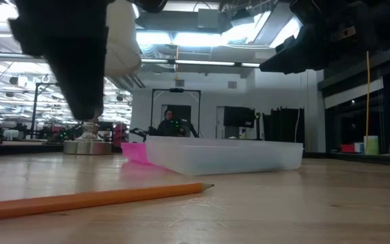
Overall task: Pick & place school supplies into a supply box
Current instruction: Put the orange pencil into the supply box
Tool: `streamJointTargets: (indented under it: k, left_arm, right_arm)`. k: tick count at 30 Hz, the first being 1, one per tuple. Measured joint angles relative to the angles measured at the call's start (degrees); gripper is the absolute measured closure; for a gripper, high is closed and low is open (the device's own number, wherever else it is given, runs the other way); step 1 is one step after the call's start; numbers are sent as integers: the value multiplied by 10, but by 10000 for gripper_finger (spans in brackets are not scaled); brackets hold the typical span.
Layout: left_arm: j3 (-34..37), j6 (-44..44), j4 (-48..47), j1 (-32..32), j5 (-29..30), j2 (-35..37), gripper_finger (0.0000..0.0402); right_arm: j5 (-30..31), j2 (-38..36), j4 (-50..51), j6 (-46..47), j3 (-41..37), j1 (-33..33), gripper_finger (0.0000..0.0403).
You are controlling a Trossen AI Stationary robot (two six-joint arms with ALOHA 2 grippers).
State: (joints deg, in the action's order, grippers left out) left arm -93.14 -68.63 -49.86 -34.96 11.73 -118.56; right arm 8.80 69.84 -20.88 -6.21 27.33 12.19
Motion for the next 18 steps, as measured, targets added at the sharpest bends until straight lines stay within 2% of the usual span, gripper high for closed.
streamJointTargets:
  k: [7,18]
  left_arm:
    - [0,4,43,-3,-22,-35,258]
    - [0,19,43,-3,-27,-51,258]
  right_arm:
    - [0,0,5,1,0,0,366]
    - [0,0,6,8,0,0,366]
